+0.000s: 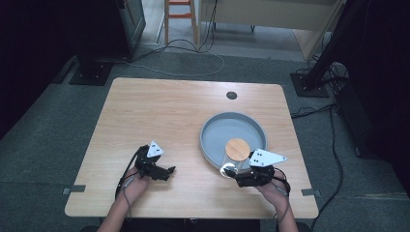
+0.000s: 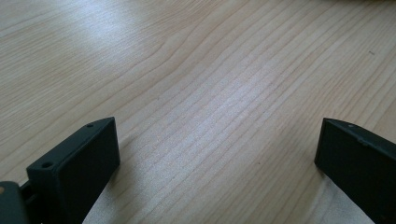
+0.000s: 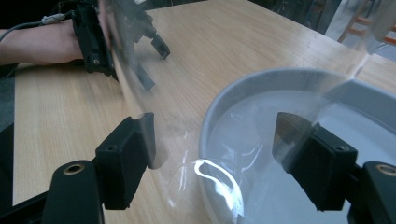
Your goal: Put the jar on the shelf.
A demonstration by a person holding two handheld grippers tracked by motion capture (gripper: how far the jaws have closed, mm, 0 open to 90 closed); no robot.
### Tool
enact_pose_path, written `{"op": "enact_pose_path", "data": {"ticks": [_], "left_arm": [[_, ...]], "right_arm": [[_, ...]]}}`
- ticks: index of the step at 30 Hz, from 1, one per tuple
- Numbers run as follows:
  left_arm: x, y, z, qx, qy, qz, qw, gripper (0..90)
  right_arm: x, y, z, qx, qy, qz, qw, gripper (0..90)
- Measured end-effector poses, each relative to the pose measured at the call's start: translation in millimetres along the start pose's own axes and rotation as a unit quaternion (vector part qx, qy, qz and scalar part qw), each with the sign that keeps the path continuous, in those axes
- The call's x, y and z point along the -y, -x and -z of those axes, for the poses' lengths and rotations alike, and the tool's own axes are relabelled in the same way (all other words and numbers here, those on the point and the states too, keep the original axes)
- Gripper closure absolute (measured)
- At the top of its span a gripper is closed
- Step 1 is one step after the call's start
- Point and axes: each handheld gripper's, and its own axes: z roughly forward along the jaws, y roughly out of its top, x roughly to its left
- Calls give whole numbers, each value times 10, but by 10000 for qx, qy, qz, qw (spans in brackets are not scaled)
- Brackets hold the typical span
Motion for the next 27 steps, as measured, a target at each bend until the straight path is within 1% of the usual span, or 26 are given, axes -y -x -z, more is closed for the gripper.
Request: {"op": "enact_pose_path", "data": {"ticks": [7, 16, 17, 21, 27], "left_arm": [[0, 1, -1, -1, 8, 8, 10000, 0], [0, 1, -1, 0, 9, 9, 10000, 0], [0, 1, -1, 0, 8, 8, 10000, 0], [0, 1, -1, -1, 7, 7, 10000, 0], [0, 1, -1, 0, 8, 7, 10000, 0]], "right_arm": [[9, 31, -5, 78, 49, -95, 9999, 265], [2, 54, -13, 143, 43, -136, 9998, 265], [2, 54, -12, 177, 41, -122, 9998, 265], [-1, 65, -12, 181, 27, -158, 9997, 265], [-3, 92, -16, 256, 27, -208, 9995, 265]]}}
